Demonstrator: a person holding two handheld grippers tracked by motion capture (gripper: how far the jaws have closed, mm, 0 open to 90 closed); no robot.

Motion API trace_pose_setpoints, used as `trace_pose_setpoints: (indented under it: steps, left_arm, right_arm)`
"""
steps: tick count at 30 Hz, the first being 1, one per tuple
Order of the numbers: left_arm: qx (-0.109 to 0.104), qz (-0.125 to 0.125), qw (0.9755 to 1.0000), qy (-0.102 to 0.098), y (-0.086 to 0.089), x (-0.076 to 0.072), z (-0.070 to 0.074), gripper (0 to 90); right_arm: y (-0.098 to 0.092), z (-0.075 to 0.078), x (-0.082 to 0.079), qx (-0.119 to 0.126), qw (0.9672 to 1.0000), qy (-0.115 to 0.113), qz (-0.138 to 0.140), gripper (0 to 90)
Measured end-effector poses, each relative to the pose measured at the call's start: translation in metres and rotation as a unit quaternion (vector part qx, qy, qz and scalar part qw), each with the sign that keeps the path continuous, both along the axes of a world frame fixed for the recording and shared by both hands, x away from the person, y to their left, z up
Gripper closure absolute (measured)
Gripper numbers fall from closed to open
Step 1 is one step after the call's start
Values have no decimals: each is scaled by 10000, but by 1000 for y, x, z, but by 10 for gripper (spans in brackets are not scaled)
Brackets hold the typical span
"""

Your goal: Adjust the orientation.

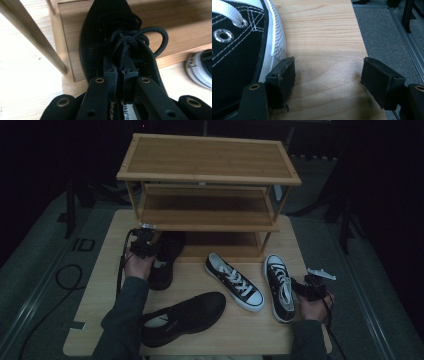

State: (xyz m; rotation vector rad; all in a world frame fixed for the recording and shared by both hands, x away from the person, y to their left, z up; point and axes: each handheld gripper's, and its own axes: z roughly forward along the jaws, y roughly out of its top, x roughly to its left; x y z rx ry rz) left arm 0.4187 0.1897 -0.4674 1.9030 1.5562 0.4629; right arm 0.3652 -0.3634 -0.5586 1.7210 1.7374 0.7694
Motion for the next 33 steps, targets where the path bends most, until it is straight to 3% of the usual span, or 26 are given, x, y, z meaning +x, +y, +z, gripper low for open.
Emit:
trace_pose_setpoints:
  steps: [2,6,9,13,18,23,33]
  left_arm:
    - [-131,-39,9999,-9,5,-1,-1,843]
    - [25,-218,9998,19,5,-3,-2,714]
    - [1,-370,9993,-10,7,-7,0,622]
    - [-16,-475,9989,-50,11,-17,3,564]
    - [-187,-522,9983,-180,22,-35,11,546]
    - [-227,-682,9969,-325,32,-53,19,566]
    - [-373,-745,9958,-366,46,-84,22,606]
  right_arm:
    - [0,0,0,1,10000,0,-1,271]
    - [0,0,0,1,10000,0,-1,271]
    - [0,0,0,1,10000,-1,-1,271]
    - [0,0,0,0,10000,0,-1,271]
    - [0,0,0,1,10000,1,-2,271]
    - [0,0,0,1,10000,0,-2,271]
    - [0,0,0,0,10000,-1,-1,271]
